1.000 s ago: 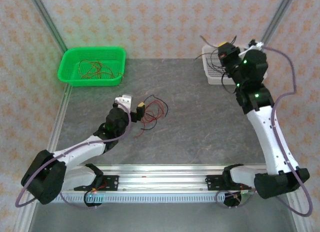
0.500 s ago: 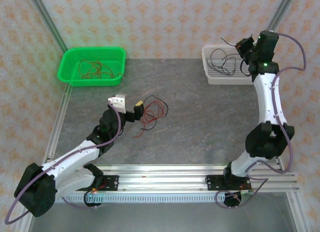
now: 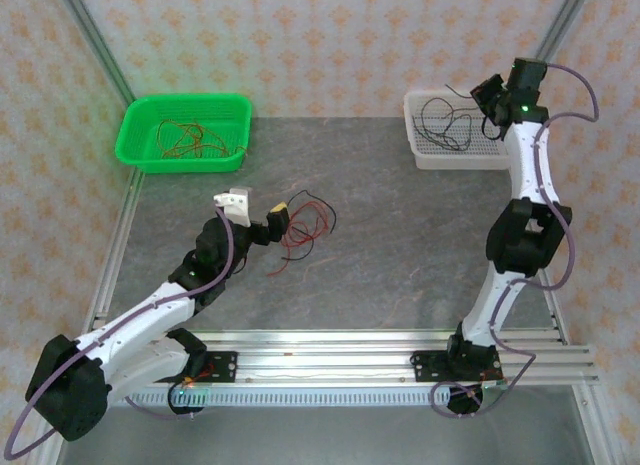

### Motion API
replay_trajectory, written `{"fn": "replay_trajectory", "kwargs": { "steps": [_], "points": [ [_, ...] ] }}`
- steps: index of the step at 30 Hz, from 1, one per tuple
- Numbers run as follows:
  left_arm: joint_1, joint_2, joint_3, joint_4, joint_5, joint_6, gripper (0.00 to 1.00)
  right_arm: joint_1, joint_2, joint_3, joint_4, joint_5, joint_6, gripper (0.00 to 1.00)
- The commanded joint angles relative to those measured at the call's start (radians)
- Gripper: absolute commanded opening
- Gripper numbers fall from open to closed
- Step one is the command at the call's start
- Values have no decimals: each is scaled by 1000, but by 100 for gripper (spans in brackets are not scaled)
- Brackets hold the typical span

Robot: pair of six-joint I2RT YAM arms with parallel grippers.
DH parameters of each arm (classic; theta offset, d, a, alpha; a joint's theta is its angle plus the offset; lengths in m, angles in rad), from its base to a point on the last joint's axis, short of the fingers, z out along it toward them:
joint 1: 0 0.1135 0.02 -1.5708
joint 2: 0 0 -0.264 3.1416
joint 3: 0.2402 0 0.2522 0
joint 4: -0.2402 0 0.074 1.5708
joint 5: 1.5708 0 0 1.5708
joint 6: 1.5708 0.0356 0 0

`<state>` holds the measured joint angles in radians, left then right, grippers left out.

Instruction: Untangle the cables

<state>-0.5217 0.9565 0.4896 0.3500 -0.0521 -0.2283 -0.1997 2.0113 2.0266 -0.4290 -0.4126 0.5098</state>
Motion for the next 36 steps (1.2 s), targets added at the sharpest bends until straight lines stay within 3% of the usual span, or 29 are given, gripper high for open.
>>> {"fn": "replay_trajectory", "kwargs": {
  "steps": [1, 12, 24, 29, 33, 36],
  "points": [
    [10, -21, 32, -43, 38, -37, 99, -5, 66, 96, -58, 47, -29, 0],
    [76, -69, 1, -30, 168, -132, 99, -7, 271, 243, -156, 123, -53, 0],
    [85, -114, 42, -127, 147, -155, 97, -7, 402, 277, -219, 231, -123, 2],
    [84, -117, 60, -151, 143, -173, 97, -7, 420, 279, -245, 291, -155, 16],
    [84, -114, 81, -180, 138, -188, 96, -7, 420, 300, -270, 332, -192, 40],
    [84, -113, 94, -204, 134, -198, 95, -7, 419, 330, -297, 360, -220, 51]
  ]
}}
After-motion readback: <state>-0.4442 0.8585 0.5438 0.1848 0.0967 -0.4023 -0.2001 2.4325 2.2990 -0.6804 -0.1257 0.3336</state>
